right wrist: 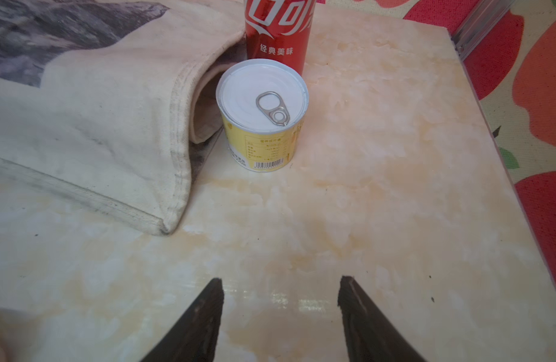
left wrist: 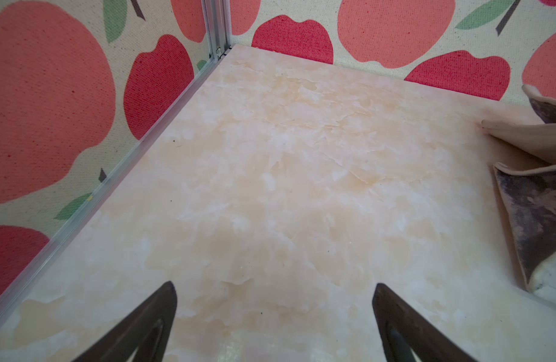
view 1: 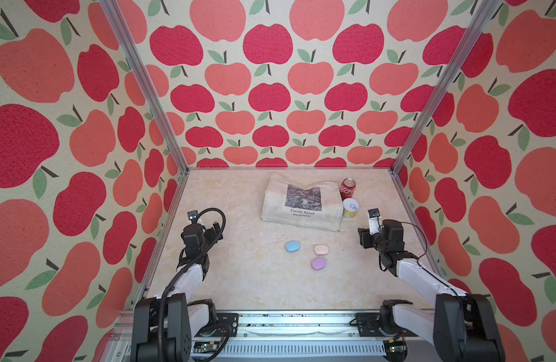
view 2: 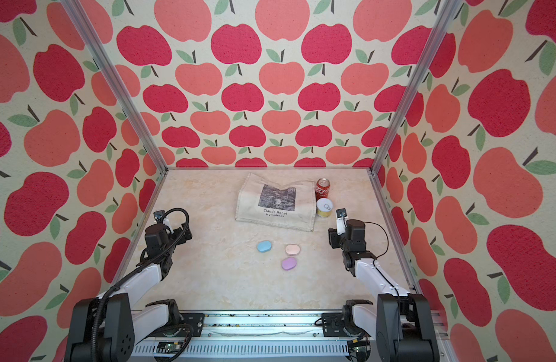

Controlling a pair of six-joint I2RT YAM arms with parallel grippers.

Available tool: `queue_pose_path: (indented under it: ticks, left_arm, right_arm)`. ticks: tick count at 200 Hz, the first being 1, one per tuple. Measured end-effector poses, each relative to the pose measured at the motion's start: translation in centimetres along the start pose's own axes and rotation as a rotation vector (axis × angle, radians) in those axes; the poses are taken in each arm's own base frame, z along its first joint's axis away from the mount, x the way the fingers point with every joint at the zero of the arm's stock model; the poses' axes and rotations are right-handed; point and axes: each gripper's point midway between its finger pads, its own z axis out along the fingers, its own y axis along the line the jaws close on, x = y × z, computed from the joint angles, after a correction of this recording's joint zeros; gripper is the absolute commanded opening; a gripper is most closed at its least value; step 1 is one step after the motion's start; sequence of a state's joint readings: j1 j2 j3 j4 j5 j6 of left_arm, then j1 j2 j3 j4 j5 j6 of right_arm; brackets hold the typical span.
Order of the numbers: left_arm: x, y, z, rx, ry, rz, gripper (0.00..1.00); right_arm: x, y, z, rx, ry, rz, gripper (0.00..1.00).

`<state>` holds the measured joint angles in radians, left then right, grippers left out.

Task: Insert wireless bluetooth earbuds into charging case
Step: Reset both arms

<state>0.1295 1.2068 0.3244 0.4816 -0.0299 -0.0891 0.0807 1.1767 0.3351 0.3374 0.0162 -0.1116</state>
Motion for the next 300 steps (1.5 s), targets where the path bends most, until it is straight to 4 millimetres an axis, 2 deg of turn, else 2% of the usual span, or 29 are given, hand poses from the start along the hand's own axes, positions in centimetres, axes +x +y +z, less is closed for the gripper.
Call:
queue_pose_path:
  ticks: [20,56,78,106,132,159,196,217,242,300]
  left_arm:
    - [1.1,-0.1,1.6,0.003,0.026,0.015,0.99]
    - [0.8,-1.0,4.0,0.049,-0.008,0.029,0.99]
    - [2.2,-1.7,5.2,0.082,0.012,0.053,0.99]
    - [1.4,-2.5,5.2,0.108,-0.023,0.069,0.99]
    - [0.7,-2.5,5.2,0.111,-0.051,0.071,0.99]
    - [0.5,-2.6,5.2,0.112,-0.061,0.072,0.99]
    - [0.5,-2.6,5.2,0.112,-0.061,0.072,0.99]
    - [0.5,-2.7,5.2,0.114,-0.061,0.074,0.99]
    - [0.5,-2.9,5.2,0.118,-0.062,0.090,0.99]
    - [0.5,-3.0,5.2,0.120,-0.061,0.091,0.99]
  right_arm:
    - [0.4,-0.9,1.1,0.019,-0.035,0.013,0.65]
    - [-2.3,-1.6,2.1,-0.009,-0.135,0.014,0.65]
    - [-4.2,-1.4,1.9,-0.042,-0.212,0.007,0.66]
    - [-4.6,-1.0,1.1,-0.052,-0.281,0.009,0.67]
    - [-4.7,-1.5,0.9,-0.038,-0.305,0.040,0.65]
    - [-4.5,-0.8,2.0,-0.077,-0.322,0.036,0.66]
    - [-2.3,0.3,3.6,-0.122,-0.284,0.030,0.82]
    - [-3.6,0.1,4.0,-0.119,-0.297,0.024,0.97]
    - [-5.1,-0.6,4.3,-0.093,-0.320,0.031,0.99]
    - [-4.6,-0.8,4.5,-0.085,-0.298,0.037,0.99]
